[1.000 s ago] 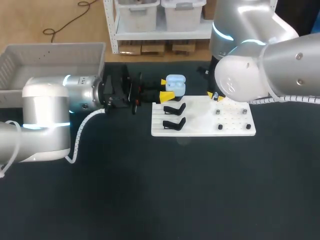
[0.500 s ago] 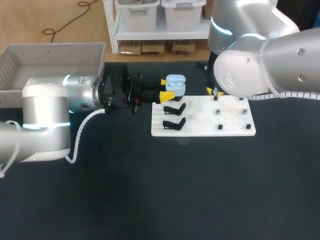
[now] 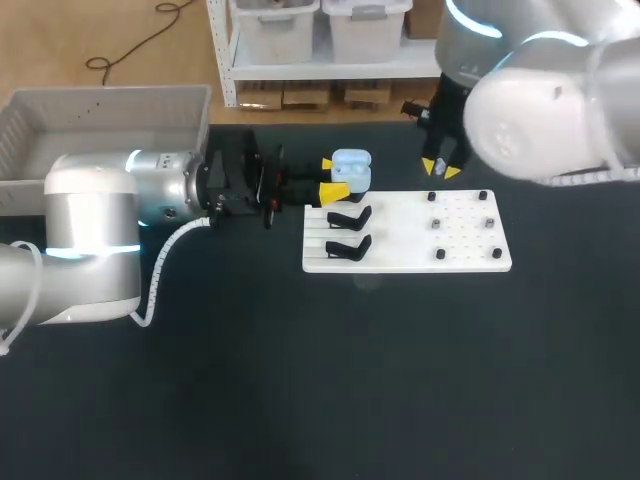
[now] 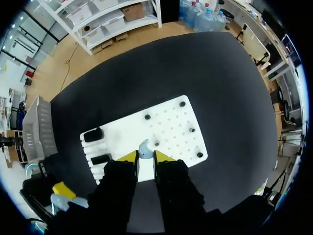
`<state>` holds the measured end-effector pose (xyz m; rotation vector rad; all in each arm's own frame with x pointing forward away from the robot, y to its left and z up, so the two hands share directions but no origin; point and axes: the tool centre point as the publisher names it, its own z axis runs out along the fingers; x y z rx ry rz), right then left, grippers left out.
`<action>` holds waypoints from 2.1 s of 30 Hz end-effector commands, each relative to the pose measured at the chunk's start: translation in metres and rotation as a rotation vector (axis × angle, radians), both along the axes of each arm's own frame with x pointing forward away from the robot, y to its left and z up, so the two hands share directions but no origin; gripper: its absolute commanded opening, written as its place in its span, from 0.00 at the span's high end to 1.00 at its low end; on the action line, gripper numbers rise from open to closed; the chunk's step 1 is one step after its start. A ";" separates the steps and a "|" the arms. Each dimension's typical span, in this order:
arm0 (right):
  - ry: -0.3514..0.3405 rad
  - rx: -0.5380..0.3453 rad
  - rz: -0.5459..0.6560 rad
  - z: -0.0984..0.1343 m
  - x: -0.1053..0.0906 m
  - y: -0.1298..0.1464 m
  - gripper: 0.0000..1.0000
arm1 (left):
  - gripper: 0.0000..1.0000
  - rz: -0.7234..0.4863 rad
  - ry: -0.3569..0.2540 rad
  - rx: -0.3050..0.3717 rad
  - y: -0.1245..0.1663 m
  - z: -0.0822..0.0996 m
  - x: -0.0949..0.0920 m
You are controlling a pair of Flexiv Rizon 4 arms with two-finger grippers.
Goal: Pick up each earbud case from the left stands, insert the matching earbuds, close the lid, and place the case in the box.
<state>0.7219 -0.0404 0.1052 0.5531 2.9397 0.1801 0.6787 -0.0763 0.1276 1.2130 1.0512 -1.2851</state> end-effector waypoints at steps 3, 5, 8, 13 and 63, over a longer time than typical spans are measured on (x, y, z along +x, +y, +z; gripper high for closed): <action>0.011 0.048 0.035 0.047 -0.021 -0.008 1.00 | 1.00 -0.002 0.000 -0.001 0.000 -0.001 0.001; 0.016 0.067 0.065 0.057 -0.026 -0.006 1.00 | 1.00 -0.002 0.000 -0.001 0.000 -0.001 0.001; 0.009 0.074 0.105 0.072 -0.034 0.000 1.00 | 1.00 -0.002 0.000 -0.001 0.000 -0.001 0.001; 0.005 0.053 0.249 0.094 -0.051 0.025 1.00 | 1.00 -0.002 0.000 -0.001 0.000 -0.001 0.001; -0.029 -0.020 0.783 0.108 -0.084 0.109 1.00 | 1.00 -0.002 0.000 -0.001 0.000 -0.001 0.001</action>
